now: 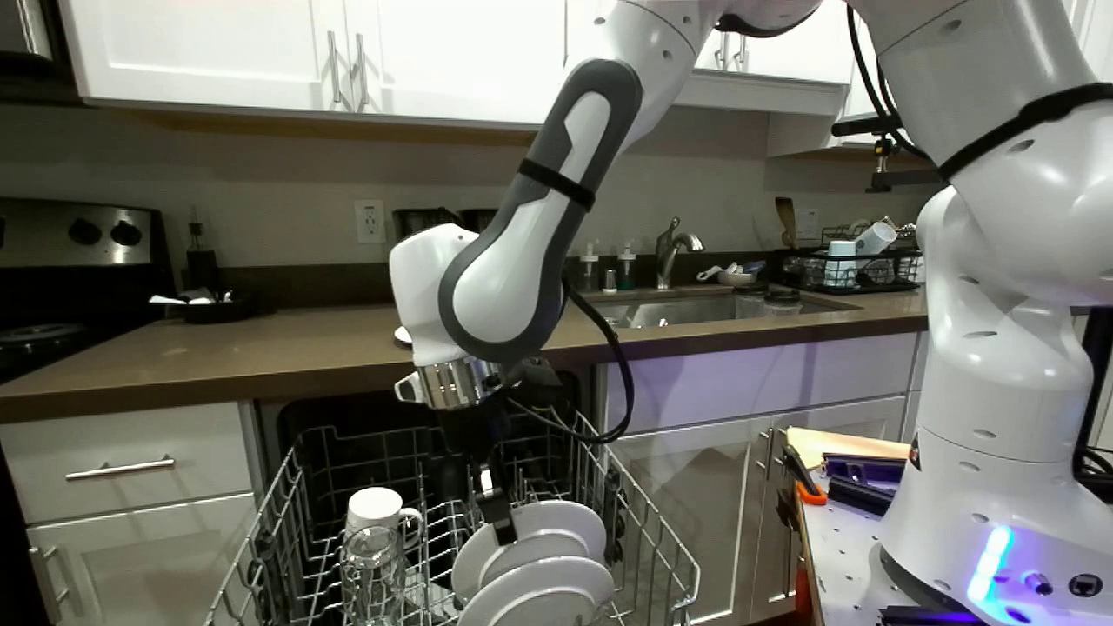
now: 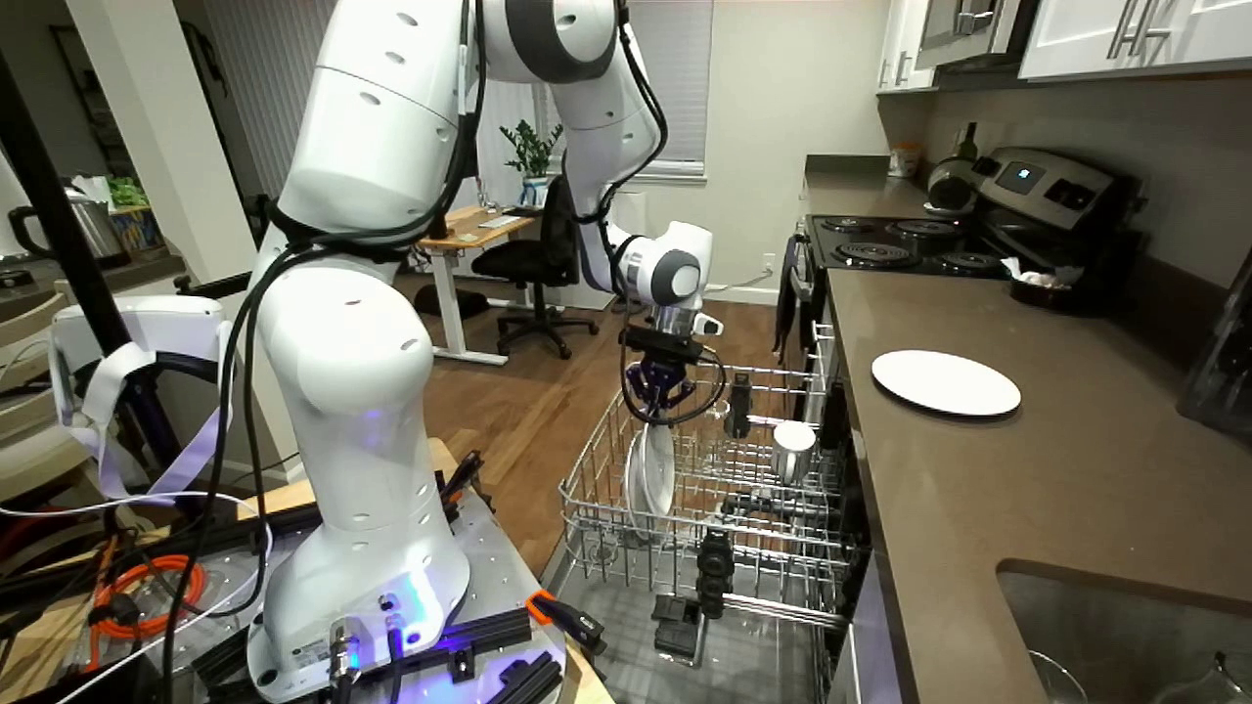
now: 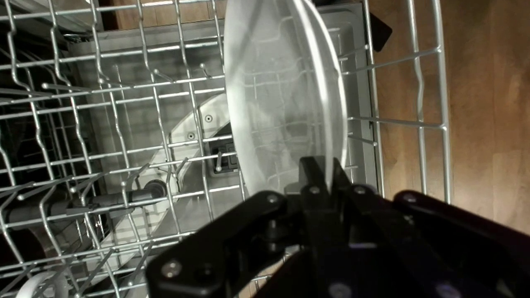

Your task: Pick up the plate and put it in the dishwasher

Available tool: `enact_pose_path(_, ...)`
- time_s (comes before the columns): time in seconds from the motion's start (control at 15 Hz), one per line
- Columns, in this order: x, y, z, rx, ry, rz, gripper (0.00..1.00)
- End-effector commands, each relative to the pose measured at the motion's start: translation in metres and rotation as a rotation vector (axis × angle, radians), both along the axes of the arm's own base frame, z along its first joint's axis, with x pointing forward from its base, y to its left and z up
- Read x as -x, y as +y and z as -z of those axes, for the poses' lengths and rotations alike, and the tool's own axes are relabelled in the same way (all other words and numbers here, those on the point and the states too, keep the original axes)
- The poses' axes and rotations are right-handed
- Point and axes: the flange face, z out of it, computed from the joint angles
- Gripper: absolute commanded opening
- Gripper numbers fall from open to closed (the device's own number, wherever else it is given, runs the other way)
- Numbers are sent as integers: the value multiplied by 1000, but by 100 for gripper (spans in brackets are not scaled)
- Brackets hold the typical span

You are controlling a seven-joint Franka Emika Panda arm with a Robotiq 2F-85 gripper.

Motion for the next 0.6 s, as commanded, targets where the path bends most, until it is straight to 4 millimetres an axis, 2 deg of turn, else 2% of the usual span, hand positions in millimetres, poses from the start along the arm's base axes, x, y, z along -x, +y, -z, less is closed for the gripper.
enact_pose_path(0.0,-5,0,11,-19,-17,-33,6)
enact_pose_path(0.53,-3,-9,34,0,2,-23,6)
